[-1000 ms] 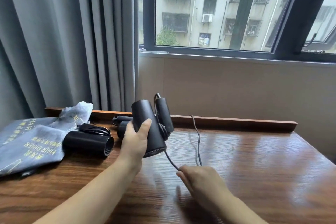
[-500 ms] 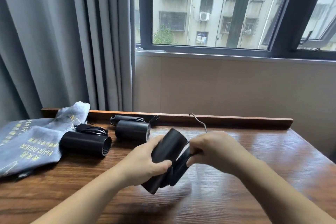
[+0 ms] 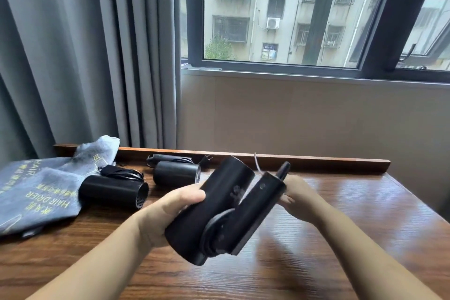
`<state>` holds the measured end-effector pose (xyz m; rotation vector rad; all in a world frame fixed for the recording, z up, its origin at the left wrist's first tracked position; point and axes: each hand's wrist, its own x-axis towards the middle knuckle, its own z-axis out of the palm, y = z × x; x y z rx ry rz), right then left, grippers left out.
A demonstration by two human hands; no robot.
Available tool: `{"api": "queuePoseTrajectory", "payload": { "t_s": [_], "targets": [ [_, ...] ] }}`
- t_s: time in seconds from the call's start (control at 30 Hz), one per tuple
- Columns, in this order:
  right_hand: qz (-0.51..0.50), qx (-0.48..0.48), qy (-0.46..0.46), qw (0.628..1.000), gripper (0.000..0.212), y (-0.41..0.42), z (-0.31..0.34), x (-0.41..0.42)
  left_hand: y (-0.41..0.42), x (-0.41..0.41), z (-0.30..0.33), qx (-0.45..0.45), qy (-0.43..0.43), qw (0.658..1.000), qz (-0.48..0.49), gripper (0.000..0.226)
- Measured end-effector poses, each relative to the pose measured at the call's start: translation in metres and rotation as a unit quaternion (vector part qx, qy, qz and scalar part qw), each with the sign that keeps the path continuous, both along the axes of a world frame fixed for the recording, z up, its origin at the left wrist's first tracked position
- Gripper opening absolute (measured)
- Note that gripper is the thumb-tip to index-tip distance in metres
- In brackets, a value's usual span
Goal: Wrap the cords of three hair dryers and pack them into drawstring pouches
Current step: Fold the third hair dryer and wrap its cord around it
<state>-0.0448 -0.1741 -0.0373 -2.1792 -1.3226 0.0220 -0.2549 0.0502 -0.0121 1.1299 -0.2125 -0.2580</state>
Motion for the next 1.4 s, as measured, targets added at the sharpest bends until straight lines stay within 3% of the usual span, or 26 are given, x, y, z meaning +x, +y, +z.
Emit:
{"api": "queuePoseTrajectory", "payload": {
  "t_s": [0.07,0.1,0.23,0.4,0.47,0.63,0.73,0.87,1.0,1.1,1.23,1.3,1.4],
  "targets": [
    [-0.014,-0.028,-0.003,1.000,0.056,0.001,-0.016,0.008,0.002,0.000,0.004,-0.052,0.010,0.999,-0.009,0.048],
    [-0.006,-0.033,0.004,0.999,0.060,0.001,-0.026,0.012,0.002,0.000,0.006,-0.065,0.015,0.998,-0.001,0.049],
    [-0.021,-0.042,-0.017,0.999,0.051,0.004,-0.056,0.002,-0.007,0.004,0.014,-0.101,-0.010,0.988,0.115,0.044],
    [-0.031,0.007,-0.032,0.999,0.055,0.001,-0.069,-0.030,-0.006,0.024,0.014,-0.202,0.011,0.930,0.306,0.047],
    [-0.028,0.018,-0.050,0.998,0.054,0.000,-0.071,-0.043,0.000,0.034,0.008,-0.170,0.019,0.904,0.391,0.048],
    [0.016,0.005,-0.133,0.991,0.028,0.006,-0.064,-0.085,0.008,0.049,-0.014,-0.047,0.083,0.819,0.566,0.046],
    [0.018,0.023,-0.188,0.982,0.018,0.011,-0.049,-0.097,0.005,0.048,-0.023,0.147,0.073,0.776,0.609,0.049],
    [0.027,0.011,-0.248,0.968,0.023,0.014,-0.015,-0.090,0.002,0.031,-0.027,0.449,-0.036,0.756,0.475,0.058],
    [0.036,-0.006,-0.297,0.954,0.027,0.011,0.018,-0.068,-0.002,0.017,-0.019,0.572,-0.070,0.747,0.331,0.068],
    [0.034,0.003,-0.287,0.957,0.032,0.004,0.035,-0.049,-0.005,0.007,-0.008,0.574,-0.073,0.775,0.255,0.060],
    [0.033,0.041,-0.195,0.979,0.026,-0.005,0.051,-0.025,0.005,-0.004,-0.002,0.563,-0.046,0.815,0.131,0.058],
    [-0.004,0.086,-0.134,0.987,0.015,-0.012,0.054,-0.012,0.006,-0.009,0.001,0.518,-0.038,0.850,0.089,0.055],
    [-0.031,0.079,-0.097,0.992,0.013,-0.015,0.044,0.002,0.006,-0.015,0.002,0.395,-0.036,0.914,0.078,0.055]
  ]
}}
